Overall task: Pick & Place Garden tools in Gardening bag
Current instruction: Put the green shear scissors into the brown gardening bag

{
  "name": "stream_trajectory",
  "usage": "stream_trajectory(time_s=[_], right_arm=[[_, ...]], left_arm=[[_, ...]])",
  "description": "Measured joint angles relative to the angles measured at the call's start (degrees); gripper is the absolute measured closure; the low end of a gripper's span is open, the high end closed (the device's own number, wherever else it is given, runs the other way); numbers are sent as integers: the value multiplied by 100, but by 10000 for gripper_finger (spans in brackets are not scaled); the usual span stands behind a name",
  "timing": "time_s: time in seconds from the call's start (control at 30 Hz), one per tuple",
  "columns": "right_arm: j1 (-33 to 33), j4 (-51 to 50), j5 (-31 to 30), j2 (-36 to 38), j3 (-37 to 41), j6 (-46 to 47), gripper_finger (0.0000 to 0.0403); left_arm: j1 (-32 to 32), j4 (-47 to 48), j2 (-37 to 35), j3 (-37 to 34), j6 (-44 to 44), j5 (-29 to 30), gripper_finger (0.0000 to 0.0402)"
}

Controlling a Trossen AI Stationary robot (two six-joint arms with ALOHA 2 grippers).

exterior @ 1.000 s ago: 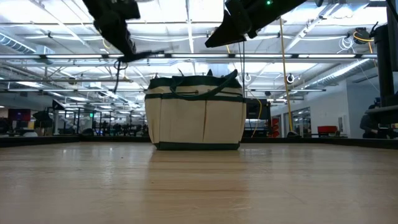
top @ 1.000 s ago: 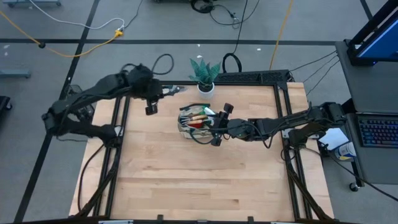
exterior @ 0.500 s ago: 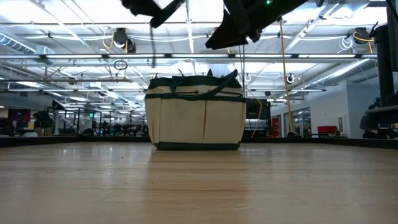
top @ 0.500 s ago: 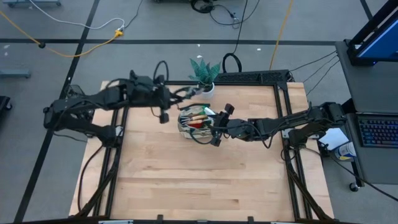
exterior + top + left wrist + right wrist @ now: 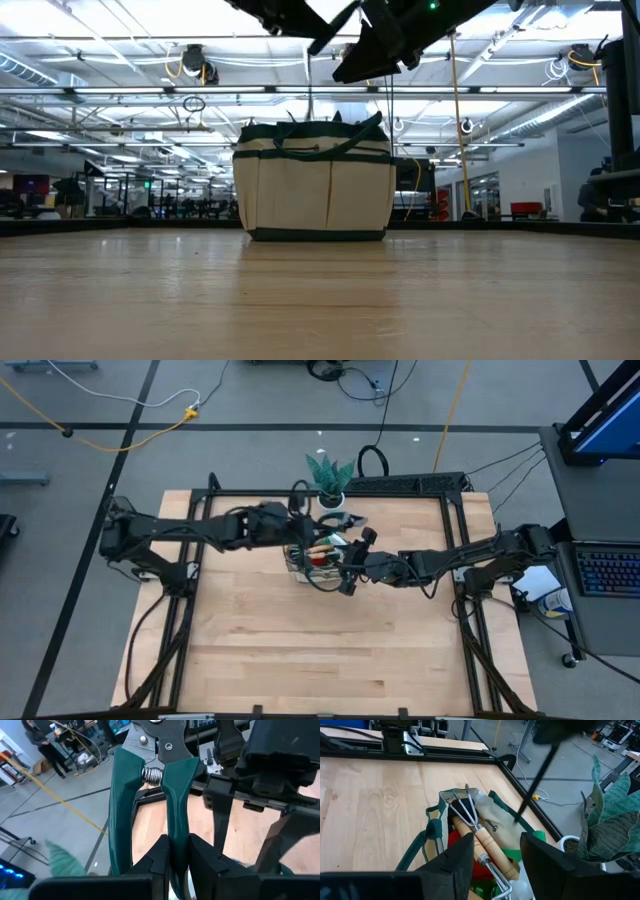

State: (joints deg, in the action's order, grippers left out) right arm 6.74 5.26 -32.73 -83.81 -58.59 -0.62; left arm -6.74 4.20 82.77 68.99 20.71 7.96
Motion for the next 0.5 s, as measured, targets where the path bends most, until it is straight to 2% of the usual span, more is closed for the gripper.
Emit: stream_trajectory(time_s=[0.2,0.5], right_arm=[[0,0,-1,0,0,2,252],[13,-325,4,0,4,463,252]], left_arm=[[50,-218,336,0,-298,-3,353],[-4,1001,868,0,-667,32,353]])
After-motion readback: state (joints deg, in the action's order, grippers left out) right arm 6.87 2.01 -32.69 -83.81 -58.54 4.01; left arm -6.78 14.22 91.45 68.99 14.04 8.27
